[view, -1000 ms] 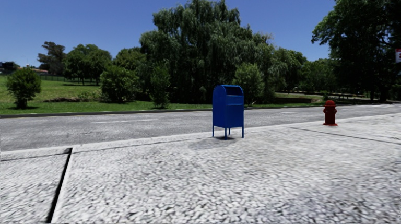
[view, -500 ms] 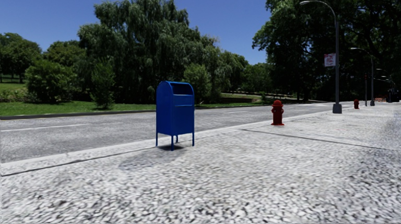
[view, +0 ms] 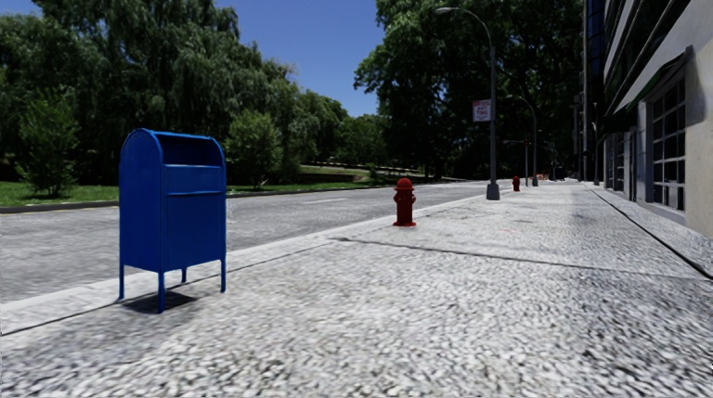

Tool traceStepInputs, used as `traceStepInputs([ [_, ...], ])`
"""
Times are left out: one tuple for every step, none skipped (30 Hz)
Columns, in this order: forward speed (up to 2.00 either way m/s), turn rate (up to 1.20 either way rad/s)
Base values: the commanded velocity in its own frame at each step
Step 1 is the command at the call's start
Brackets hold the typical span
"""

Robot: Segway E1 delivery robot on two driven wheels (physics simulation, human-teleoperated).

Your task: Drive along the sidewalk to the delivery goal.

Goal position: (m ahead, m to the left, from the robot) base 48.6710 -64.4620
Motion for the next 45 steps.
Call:
traceStepInputs([
  [1.58,-0.62],
  [1.58,-0.62],
  [1.58,-0.62],
  [1.59,-0.62],
  [1.6,-0.62],
  [1.6,-0.62],
  [1.62,-0.62],
  [1.68,-0.62],
  [1.74,-0.62],
  [1.74,-0.62],
  [1.75,-0.62],
  [1.76,-0.62],
  [1.76,-0.62],
  [1.76,-0.62],
  [1.77,-0.54],
  [1.84,-0.35],
  [1.92,-0.15],
  [1.92,-0.15],
  [2.0,-0.06],
  [2.0,0.0],
  [2.0,0.0],
  [2.0,0.0],
  [2.0,0.0],
  [2.0,0.0],
  [2.0,0.0],
  [2.0,-0.06],
  [2.0,-0.13],
  [2.0,-0.13],
  [2.0,-0.17],
  [2.0,-0.18],
  [2.0,-0.19],
  [2.0,-0.19],
  [2.0,-0.2],
  [2.0,-0.22],
  [2.0,-0.22],
  [2.0,-0.24],
  [2.0,-0.26],
  [2.0,-0.26],
  [2.0,-0.26],
  [2.0,-0.26],
  [2.0,-0.27],
  [2.0,-0.29],
  [2.0,-0.29],
  [2.0,-0.34],
  [2.0,-0.38],
])
